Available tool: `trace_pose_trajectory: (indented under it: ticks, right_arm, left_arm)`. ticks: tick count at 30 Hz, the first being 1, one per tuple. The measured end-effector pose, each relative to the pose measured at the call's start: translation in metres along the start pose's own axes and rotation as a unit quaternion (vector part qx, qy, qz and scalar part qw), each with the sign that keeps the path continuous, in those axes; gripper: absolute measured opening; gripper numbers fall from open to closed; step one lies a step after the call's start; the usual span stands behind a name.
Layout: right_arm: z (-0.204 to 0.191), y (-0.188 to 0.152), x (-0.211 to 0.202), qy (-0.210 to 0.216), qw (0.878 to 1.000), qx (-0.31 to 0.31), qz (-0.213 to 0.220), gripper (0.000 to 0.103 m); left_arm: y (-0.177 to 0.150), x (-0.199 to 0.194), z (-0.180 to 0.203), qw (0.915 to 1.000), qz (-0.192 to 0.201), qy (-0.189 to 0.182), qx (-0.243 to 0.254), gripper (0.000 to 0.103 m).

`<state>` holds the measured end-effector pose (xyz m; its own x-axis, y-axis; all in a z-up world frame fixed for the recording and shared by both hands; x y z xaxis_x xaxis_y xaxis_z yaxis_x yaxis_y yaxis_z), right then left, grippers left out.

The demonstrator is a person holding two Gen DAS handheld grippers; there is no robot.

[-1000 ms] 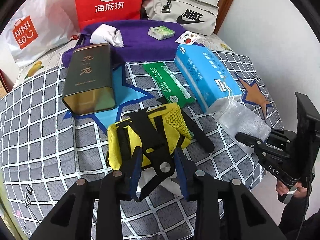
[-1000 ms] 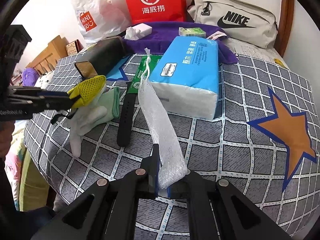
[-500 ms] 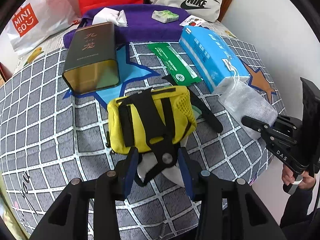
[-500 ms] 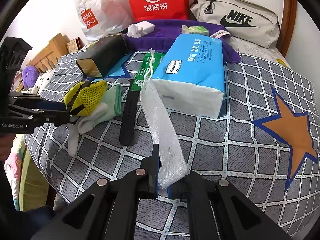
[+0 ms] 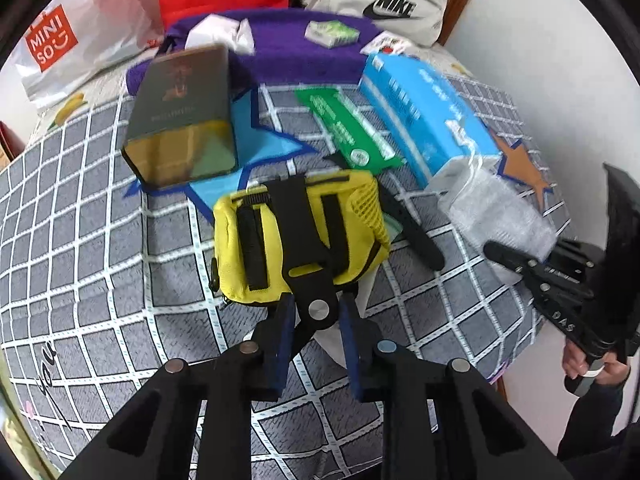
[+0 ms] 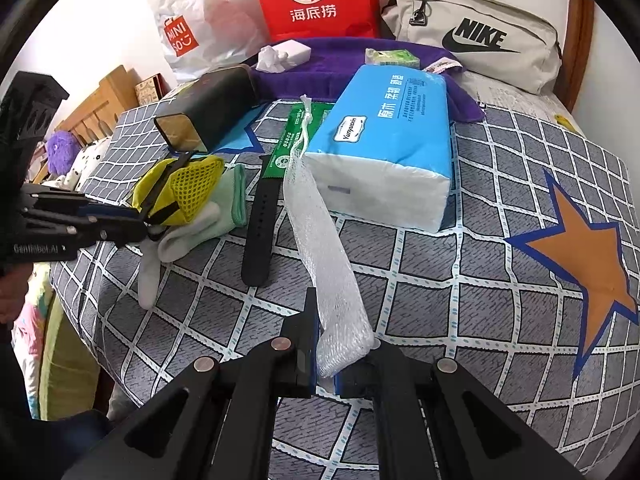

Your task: Organize soft objects

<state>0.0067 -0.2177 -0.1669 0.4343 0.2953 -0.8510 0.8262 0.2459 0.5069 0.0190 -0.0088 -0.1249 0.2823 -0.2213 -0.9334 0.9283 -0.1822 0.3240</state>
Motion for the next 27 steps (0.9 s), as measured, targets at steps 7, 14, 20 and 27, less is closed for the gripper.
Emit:
trace_pose_trajectory:
  ticks: [7,14,20,27]
  right_arm:
    - [-0.001,0.000,0.001,0.003,1.000,-0.002,-0.001,0.006]
    - [-0.004,-0.002,0.002,0.003,1.000,-0.006,-0.004,0.006]
    - [-0.005,-0.001,0.004,0.003,1.000,-0.008,-0.009,0.006]
    - [-0.006,0.000,0.005,0.003,1.000,-0.011,-0.010,0.006]
  left_arm:
    - [-0.001,-0.003,-0.002,0.9999,0.005,0.012,0.003,0.021]
    - [-0.005,0.010,-0.005,0.9999,-0.008,0.005,-0.008,0.021]
    - [-0.003,0.015,-0.003,0.9998,-0.014,0.012,-0.010,0.021]
    - [-0.004,0.007,-0.003,0.9998,0.004,0.019,0.000,0.020]
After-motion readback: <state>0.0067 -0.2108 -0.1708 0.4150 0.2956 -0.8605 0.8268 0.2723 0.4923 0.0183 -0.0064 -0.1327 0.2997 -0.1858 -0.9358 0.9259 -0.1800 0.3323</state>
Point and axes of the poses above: each gripper's, at about its wrist camera, not at the fingertips, and x roughly the way its jaws point, z to its right, y to its top, the point moved 2 cm from there along x, roughly the way its jaws point, and after that the axes turned 2 degrees about -z, right-handed, at the moved point
